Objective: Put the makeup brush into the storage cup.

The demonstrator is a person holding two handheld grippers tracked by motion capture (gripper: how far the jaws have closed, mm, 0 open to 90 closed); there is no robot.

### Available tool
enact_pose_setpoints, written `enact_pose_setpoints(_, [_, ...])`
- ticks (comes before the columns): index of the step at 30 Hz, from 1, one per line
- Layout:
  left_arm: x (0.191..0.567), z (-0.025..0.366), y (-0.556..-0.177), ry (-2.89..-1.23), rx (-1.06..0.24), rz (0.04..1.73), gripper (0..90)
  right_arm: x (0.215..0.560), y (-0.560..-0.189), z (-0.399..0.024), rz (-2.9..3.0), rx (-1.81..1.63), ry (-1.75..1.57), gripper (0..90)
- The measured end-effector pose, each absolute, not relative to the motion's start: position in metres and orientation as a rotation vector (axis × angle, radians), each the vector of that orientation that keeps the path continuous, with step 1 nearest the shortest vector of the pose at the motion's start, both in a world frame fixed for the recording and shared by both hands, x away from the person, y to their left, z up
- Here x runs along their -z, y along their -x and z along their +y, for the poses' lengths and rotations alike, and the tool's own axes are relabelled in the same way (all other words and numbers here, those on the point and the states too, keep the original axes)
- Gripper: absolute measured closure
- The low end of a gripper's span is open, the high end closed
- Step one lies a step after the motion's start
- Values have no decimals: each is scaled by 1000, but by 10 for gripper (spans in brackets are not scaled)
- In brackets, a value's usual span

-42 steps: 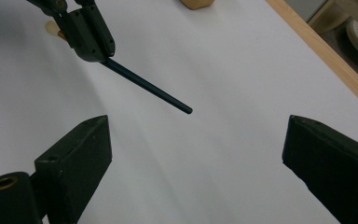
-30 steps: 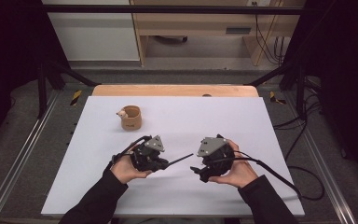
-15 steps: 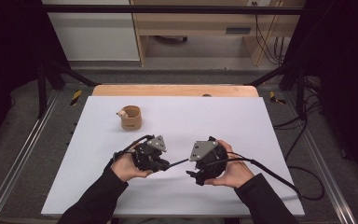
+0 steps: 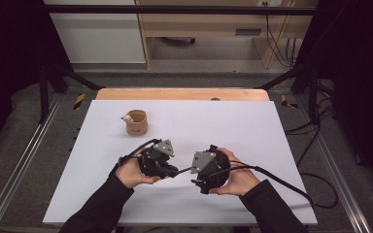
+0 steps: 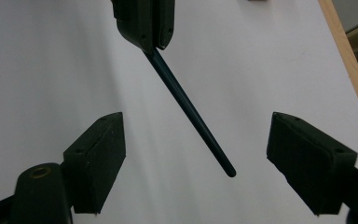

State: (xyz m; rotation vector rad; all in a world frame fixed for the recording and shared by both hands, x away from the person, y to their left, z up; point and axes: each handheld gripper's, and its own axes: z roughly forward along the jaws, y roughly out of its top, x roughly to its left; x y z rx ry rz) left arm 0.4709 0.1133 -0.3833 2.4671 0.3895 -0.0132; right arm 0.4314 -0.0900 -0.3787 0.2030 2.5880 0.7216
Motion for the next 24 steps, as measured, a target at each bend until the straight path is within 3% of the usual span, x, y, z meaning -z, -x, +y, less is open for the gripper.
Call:
enact_pose_setpoints(11, [383, 107, -470, -2483, 28, 385, 832, 385, -430, -83, 2602, -642, -107, 303])
enact_pose_setpoints(24, [382, 102, -469, -2494, 45, 369, 832, 392, -431, -75, 2611, -602, -17, 486])
